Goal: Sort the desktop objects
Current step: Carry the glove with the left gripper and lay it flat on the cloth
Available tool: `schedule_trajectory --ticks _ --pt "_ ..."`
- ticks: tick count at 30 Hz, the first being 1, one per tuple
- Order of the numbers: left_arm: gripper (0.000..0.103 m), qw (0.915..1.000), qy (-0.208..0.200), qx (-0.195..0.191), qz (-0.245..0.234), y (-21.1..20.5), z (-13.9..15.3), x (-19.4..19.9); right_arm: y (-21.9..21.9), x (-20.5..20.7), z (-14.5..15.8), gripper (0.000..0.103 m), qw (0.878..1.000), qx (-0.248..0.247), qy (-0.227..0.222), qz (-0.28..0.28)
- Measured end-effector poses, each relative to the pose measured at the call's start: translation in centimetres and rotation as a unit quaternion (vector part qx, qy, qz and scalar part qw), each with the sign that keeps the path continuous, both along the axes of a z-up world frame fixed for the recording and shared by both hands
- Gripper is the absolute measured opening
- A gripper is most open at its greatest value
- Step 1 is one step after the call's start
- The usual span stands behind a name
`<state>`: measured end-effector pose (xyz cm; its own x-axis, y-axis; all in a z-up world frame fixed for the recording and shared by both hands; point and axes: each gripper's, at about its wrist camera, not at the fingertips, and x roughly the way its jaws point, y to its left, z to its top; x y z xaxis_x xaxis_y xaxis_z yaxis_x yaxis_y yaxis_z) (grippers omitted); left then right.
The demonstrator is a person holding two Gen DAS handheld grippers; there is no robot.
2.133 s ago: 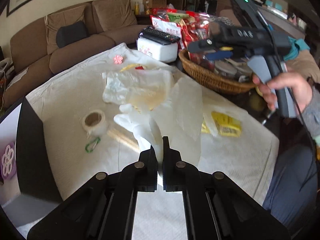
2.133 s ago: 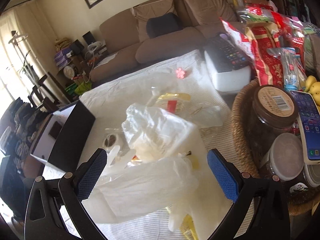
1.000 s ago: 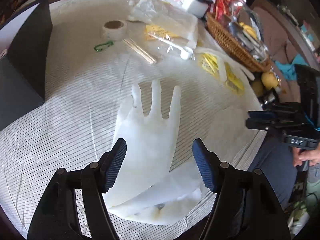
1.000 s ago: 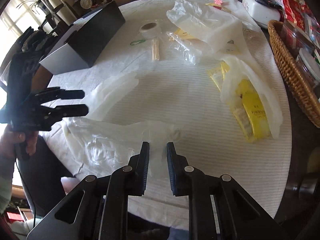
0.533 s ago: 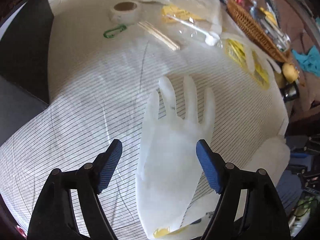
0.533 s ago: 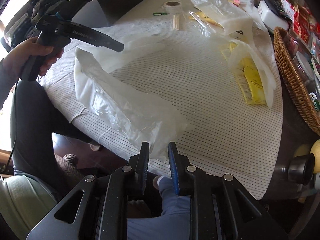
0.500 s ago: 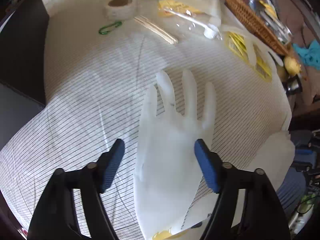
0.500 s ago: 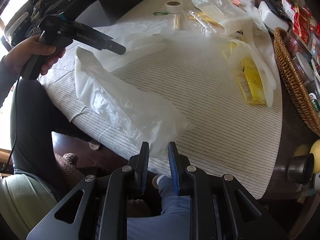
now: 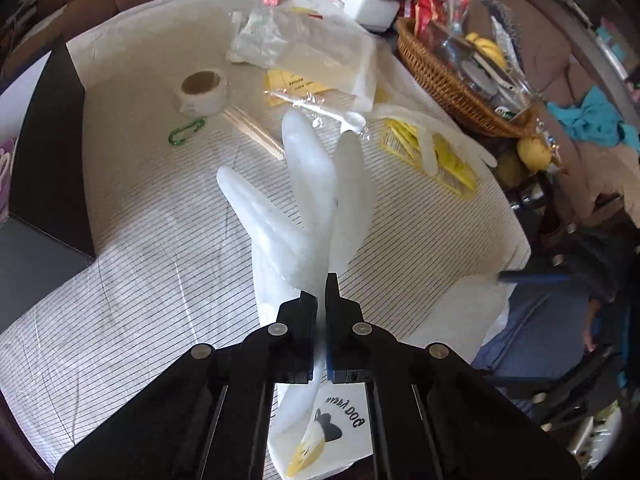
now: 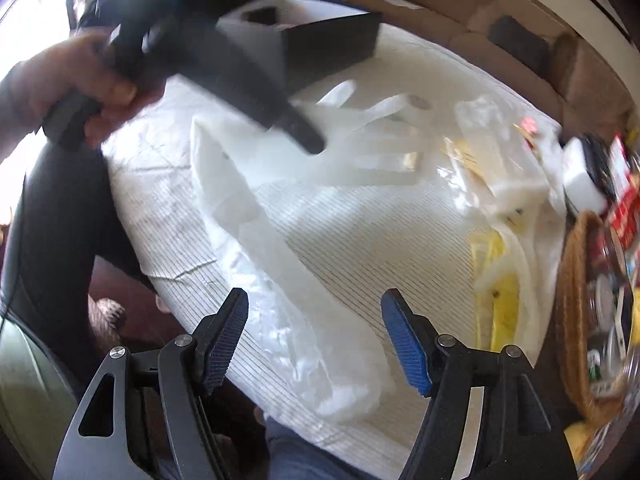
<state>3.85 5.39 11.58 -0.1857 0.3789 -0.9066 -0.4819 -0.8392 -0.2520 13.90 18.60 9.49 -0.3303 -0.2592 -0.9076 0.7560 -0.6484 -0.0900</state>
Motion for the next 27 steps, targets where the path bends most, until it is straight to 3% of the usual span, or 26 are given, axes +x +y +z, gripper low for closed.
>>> schedule_trajectory --ticks 2,3,4,5,7,9,13,16,18,20,21,22,24,27 --pt "0.004 0.9999 0.003 0.011 0.011 -1.0 1.0 -0.4 -1.6 -0.5 -2.4 0.069 0.999 0.025 -0.024 0.023" --pt "0.004 0.9997 0.007 0.016 0.018 -1.7 1.5 -0.6 -2.0 -0.7 -3.5 0.054 0.999 0.034 -0.034 0.025" --pt "0.003 0.9994 0.01 0.019 0.027 -2.2 1.8 -0.7 -2.1 -0.7 -4.2 0.02 0.998 0.037 -0.043 0.026" --pt "0.003 0.999 0.014 0.025 0.035 -2.4 2.1 -0.9 -2.1 -0.7 -4.5 0.01 0.998 0.034 -0.049 0.025" --pt "0.004 0.9975 0.026 0.04 0.053 -3.5 2.9 -1.1 -1.8 -0.4 -3.7 0.01 0.999 0.041 -0.011 0.008" --pt "0.004 0.9952 0.032 0.061 0.07 -4.5 3.7 -1.4 -1.3 -0.2 -1.7 0.009 0.996 0.065 0.057 -0.005" --pt "0.004 0.9865 0.076 0.089 0.115 -6.9 5.8 -1.0 -0.9 -1.0 2.3 0.01 0.968 0.157 0.196 -0.013" --pt "0.004 0.977 0.093 0.101 0.163 -9.6 4.6 1.0 0.2 -2.1 2.6 0.012 0.958 0.184 0.219 -0.029" --pt "0.006 0.9726 0.076 0.102 0.195 -11.4 1.7 2.6 0.5 -1.5 0.7 0.013 0.96 0.188 0.205 -0.025" --pt "0.008 0.9713 0.034 0.092 0.217 -12.7 -2.2 4.1 0.4 -0.2 -2.4 0.036 0.962 0.204 0.179 -0.015" --pt "0.012 0.9709 0.014 0.084 0.224 -13.2 -4.1 4.8 0.4 0.6 -4.3 0.059 0.962 0.219 0.161 -0.009" --pt "0.015 0.9696 -0.012 0.078 0.232 -13.7 -5.9 5.5 0.7 1.3 -6.0 0.067 0.962 0.233 0.143 -0.003" --pt "0.022 0.963 -0.05 0.091 0.249 -14.9 -7.9 7.3 1.1 2.8 -7.9 0.065 0.962 0.248 0.118 0.001" --pt "0.035 0.9589 -0.034 0.111 0.259 -16.3 -6.7 9.7 2.7 4.2 -5.8 0.067 0.974 0.199 0.099 -0.032"
